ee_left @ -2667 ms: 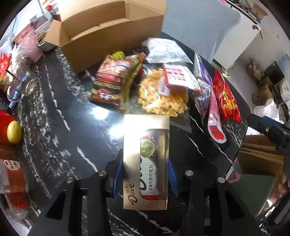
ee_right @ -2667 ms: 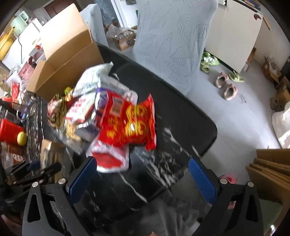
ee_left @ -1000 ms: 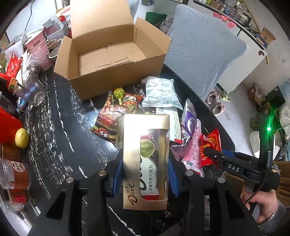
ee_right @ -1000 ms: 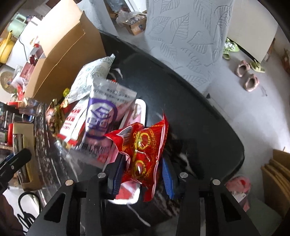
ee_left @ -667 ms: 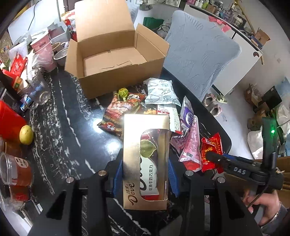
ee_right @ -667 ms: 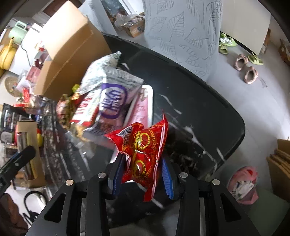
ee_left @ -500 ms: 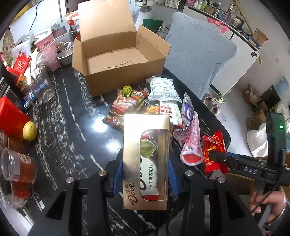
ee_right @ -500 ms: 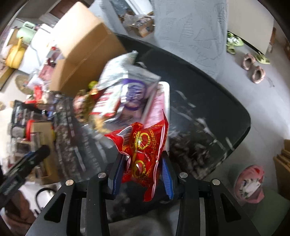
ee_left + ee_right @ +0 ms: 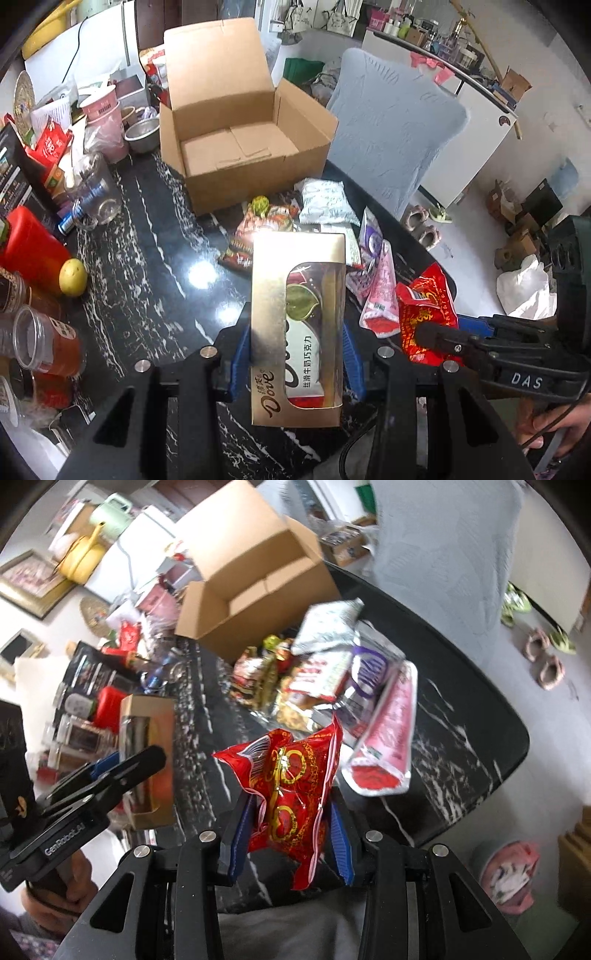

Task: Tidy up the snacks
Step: 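Carry both items into the cardboard box and open both tools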

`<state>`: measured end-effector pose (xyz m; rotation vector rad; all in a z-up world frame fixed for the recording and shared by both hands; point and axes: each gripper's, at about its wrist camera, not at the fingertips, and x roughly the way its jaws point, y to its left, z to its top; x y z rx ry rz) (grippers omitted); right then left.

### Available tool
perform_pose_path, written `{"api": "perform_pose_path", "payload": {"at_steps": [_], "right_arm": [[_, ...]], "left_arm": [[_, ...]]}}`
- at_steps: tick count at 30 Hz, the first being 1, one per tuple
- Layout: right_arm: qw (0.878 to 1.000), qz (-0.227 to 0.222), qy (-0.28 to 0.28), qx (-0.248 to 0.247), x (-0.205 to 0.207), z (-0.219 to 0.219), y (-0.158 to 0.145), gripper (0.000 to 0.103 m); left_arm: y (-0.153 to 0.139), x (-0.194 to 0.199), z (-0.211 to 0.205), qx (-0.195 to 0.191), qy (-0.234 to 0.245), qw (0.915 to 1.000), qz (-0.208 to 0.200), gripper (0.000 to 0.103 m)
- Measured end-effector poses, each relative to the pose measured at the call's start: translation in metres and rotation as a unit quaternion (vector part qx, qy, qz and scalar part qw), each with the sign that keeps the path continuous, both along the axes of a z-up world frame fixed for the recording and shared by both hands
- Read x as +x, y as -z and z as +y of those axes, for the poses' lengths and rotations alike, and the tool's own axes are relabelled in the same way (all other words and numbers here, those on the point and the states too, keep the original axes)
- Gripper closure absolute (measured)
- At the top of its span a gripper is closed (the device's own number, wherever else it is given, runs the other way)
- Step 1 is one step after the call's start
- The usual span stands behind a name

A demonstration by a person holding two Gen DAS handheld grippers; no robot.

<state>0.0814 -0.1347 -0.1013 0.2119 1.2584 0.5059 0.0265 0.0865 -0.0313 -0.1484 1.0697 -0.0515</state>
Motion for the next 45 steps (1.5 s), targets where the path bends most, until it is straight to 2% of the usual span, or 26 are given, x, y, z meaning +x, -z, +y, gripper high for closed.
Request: {"api": "perform_pose_path", "payload": {"at_steps": [8,19,22,25,33,45], "right_arm": [[0.998,-0.027,-0.06,0.005,0.034,0.024,-0.026,0.065],[0.991,-0.053,-0.115,0.032,0.114,0.057,-0.056,0.065],[0.989,-0.06,-0.126,0.038,0.137,0.065,-0.061,0.065],[0.987,-0.067,-0.138,0.04,0.157,0.073,-0.064,0.065],[0.985,-0.076,-0.151,0.042,0.219,0.093,-0.061,0.065],[0.984,-0.083,-0.157,0.029,0.309,0.131,-0.035,0.065]], "left_arm": [[-0.021,0.03,0.009,0.004,-0.036,0.9988,-0.032,0.06],[-0.05,0.094,0.026,0.001,-0.081,0.9942,-0.071,0.06],[-0.054,0.114,0.033,-0.025,-0.09,0.9933,-0.067,0.06],[-0.056,0.134,0.035,-0.007,-0.092,0.993,-0.074,0.06],[-0.049,0.19,0.053,0.011,-0.114,0.9911,-0.068,0.06],[-0.014,0.269,0.096,0.038,-0.14,0.9884,-0.043,0.06]]}}
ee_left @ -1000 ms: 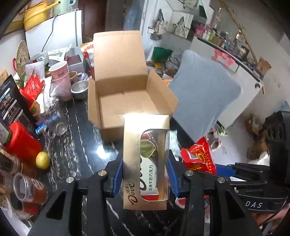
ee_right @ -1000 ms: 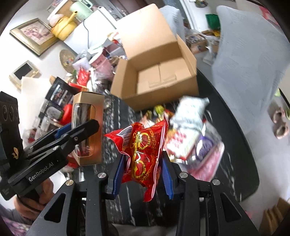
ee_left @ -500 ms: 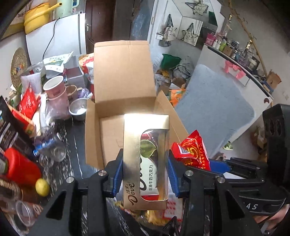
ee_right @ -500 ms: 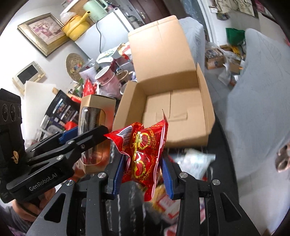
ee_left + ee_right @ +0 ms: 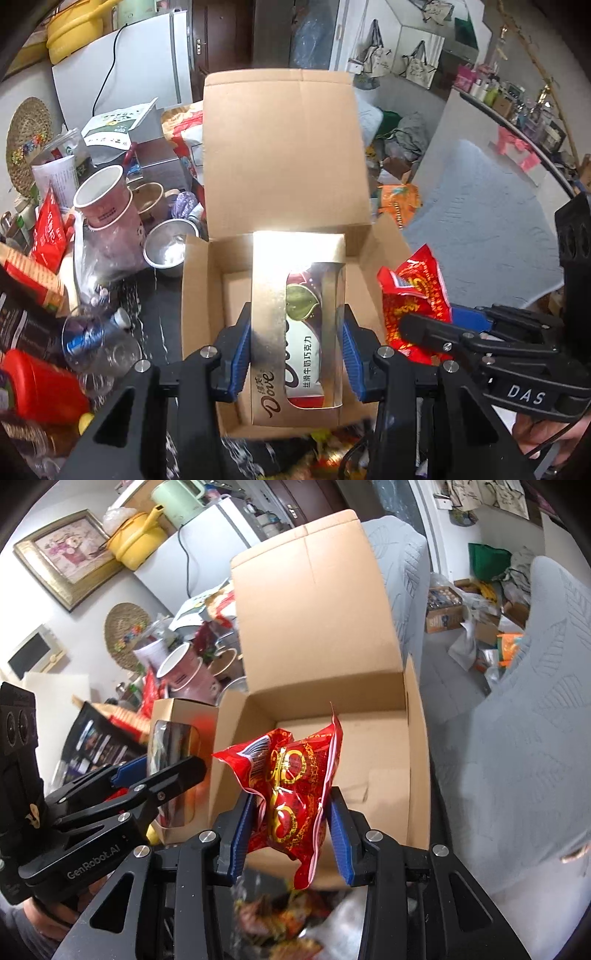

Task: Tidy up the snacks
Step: 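Carry both items into the cardboard box and open both tools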

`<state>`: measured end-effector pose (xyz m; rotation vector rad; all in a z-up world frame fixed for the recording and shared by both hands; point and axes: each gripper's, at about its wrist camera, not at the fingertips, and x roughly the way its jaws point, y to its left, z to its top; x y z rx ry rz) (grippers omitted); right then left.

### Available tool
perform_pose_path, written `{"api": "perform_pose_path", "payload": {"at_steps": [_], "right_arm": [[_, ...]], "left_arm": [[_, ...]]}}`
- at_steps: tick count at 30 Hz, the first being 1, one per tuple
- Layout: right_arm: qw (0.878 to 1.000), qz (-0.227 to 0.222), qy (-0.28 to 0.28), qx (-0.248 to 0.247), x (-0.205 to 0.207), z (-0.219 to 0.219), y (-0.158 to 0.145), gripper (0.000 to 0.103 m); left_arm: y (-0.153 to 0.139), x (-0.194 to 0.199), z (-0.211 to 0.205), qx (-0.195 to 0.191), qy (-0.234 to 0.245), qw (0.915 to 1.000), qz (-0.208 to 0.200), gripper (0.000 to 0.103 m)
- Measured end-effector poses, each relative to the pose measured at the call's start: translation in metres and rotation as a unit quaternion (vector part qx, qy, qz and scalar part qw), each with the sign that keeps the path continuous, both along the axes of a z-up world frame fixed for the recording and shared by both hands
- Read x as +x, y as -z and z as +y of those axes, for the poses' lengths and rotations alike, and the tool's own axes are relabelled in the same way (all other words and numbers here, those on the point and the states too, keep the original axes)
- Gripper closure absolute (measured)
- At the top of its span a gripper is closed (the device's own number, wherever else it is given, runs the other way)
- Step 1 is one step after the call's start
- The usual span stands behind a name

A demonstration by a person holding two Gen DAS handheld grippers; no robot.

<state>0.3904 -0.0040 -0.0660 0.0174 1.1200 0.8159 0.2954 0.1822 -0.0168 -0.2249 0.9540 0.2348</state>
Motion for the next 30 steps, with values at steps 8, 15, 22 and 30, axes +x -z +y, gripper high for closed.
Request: {"api": "perform_pose_path", "payload": {"at_steps": [8,15,22,30], "right_arm": [[0.999,-0.021,-0.012,-0.022,0.039,0.031,0.018,0.065],[0.998,-0.039,-0.002,-0.046,0.064,0.049,0.033,0.064],[0.995,-0.047,0.008,-0.082,0.075,0.058,0.046,0.063],[0.99,-0.041,0.013,-0.131,0.076,0.062,0.059,0.055]], "left_arm": [[0.031,0.042,0.019,0.016,-0.003,0.9997,0.02,0.06],[0.054,0.07,0.024,0.042,-0.007,0.9985,0.035,0.06],[0.075,0.089,0.027,0.065,-0.017,0.9958,0.063,0.06],[0.077,0.089,0.023,0.097,-0.017,0.992,0.079,0.057]]}}
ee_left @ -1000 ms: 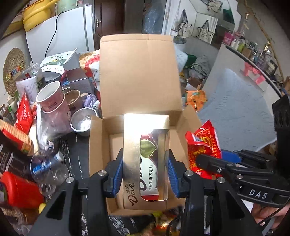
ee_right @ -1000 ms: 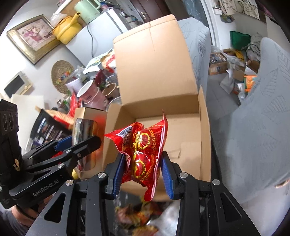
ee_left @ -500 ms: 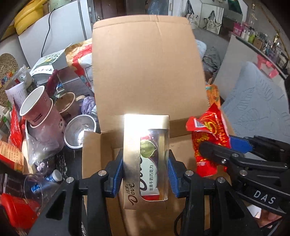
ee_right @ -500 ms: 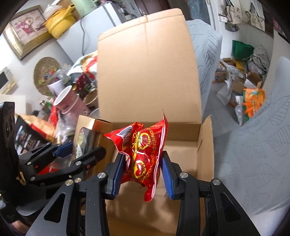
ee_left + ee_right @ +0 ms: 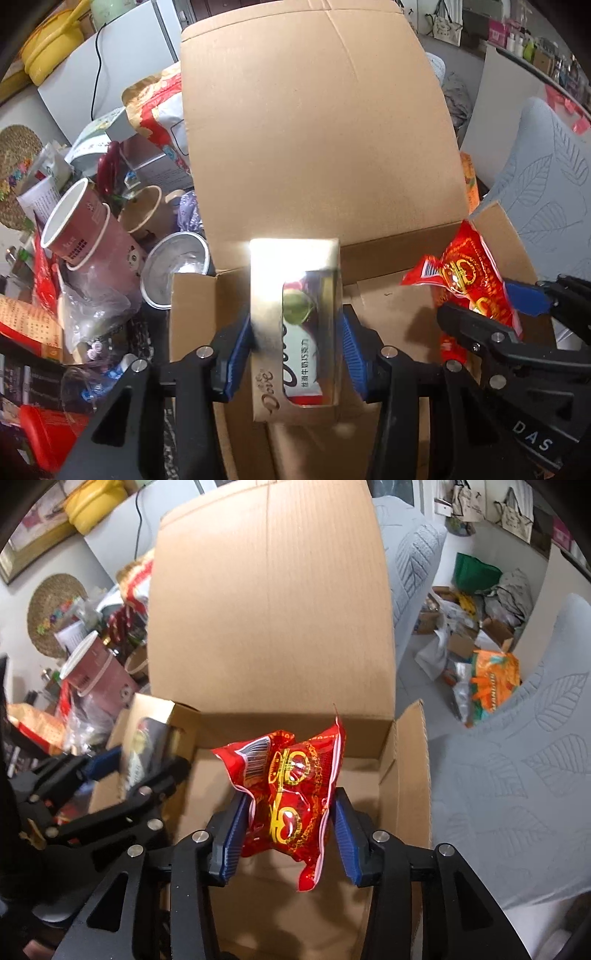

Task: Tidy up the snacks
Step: 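Carry both items into the cardboard box and open both tools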

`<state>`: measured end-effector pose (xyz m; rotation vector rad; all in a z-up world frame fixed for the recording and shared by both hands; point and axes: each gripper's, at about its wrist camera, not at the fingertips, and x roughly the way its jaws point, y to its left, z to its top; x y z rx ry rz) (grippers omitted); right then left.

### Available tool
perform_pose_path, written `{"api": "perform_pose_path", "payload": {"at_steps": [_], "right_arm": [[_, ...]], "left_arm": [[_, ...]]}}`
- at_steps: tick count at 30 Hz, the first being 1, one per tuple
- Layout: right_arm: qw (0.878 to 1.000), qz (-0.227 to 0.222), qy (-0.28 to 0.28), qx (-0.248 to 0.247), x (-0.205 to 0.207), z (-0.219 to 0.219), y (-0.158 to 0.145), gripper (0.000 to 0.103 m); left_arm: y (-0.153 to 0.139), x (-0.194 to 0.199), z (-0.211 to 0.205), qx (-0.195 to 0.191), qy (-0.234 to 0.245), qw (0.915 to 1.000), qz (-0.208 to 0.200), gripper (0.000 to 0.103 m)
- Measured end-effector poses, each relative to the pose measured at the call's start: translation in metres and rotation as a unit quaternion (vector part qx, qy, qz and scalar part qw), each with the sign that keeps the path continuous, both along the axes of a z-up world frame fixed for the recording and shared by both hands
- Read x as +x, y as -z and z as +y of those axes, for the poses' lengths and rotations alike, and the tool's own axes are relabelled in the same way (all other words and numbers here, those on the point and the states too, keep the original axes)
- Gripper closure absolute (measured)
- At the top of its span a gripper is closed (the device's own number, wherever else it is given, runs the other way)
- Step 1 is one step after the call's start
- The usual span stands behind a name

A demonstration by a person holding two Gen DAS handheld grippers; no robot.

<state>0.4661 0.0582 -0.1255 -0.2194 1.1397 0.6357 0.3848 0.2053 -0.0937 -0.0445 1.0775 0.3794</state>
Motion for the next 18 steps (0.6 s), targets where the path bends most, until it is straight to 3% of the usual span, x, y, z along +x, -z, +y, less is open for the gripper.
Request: {"api": "perform_pose_path", "payload": {"at_steps": [4,10,18], "right_arm": [[1.0,-0.003,0.012,-0.008,-0.001,-0.005,-0.001,0.05],[1.0,-0.021,0.017,-0.01,-0.007,-0.01,-0.017,0.044],[0.999,-0.032,0.028,0.003,-0.027,-0.021,-0.049,0.044]], "left_arm": [[0.0,-0.001,0.001,-0.013,0.005,0.9998,0.012,0.056],[-0.014,-0.012,-0.001,-0.009,-0.009,0.9999,0.002,0.041],[-0.053,-0.036,-0.006,0.002,-0.007,0.9995,-0.031,0.041]]}}
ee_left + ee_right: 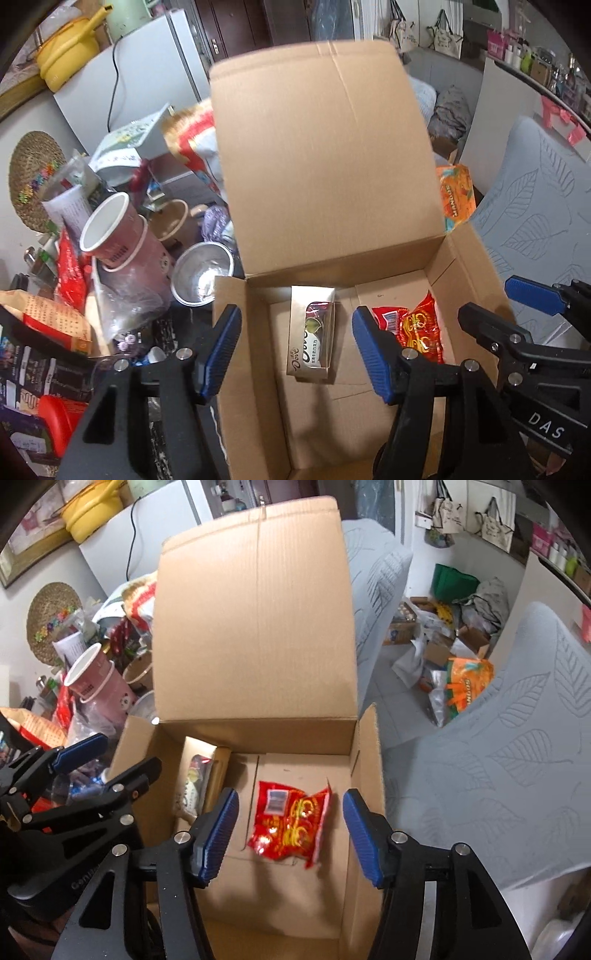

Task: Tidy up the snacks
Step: 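Carry both items into the cardboard box and open both tools, then withdraw both tools from the box back toward the snack pile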

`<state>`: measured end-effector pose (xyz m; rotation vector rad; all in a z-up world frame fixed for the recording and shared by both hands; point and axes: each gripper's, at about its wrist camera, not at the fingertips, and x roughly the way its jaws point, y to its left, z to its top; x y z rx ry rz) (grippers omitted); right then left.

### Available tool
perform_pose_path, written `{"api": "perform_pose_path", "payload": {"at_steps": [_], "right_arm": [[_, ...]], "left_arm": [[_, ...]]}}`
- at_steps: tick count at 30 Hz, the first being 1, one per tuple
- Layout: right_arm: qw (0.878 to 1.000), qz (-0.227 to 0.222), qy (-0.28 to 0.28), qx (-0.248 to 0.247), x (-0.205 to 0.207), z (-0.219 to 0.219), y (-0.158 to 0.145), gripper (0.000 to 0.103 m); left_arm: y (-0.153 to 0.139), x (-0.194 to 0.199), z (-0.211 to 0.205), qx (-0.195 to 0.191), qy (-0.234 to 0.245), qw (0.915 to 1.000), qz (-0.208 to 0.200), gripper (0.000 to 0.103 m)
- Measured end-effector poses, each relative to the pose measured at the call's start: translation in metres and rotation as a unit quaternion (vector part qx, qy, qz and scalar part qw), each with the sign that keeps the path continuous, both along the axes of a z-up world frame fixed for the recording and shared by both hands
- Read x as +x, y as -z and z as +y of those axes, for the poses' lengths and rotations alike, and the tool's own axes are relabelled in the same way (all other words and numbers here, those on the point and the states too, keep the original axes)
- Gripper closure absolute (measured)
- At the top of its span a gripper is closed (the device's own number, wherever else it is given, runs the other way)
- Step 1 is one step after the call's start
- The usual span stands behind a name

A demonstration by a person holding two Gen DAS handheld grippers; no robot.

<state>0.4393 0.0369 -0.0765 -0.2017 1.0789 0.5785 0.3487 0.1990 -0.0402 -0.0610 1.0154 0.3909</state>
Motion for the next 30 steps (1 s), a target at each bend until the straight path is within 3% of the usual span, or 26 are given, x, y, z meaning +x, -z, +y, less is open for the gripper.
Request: {"api": "perform_pose_path", "payload": {"at_steps": [15,22,30], "right_arm": [[0.997,-0.07,0.01,0.036,-0.078,-0.026,-0.088,0.044],[0.994,-0.094,0.025,0.055,-0.124,-0.043,-0.115,0.044],[0.993,-0.092,0.035,0.062,-0.174,-0.059,-0.122,0.044]], "left_arm": [[-0.089,-0.08,-0.02,0.001,0.025,0.9969,-0.075,0.041],[-0.109,-0.12,-0.032,-0.006,0.039,0.9945,-0.097,0.041],[-0.115,-0.166,-0.041,-0.014,0.049,0.9935,-0.101,0.041]]}}
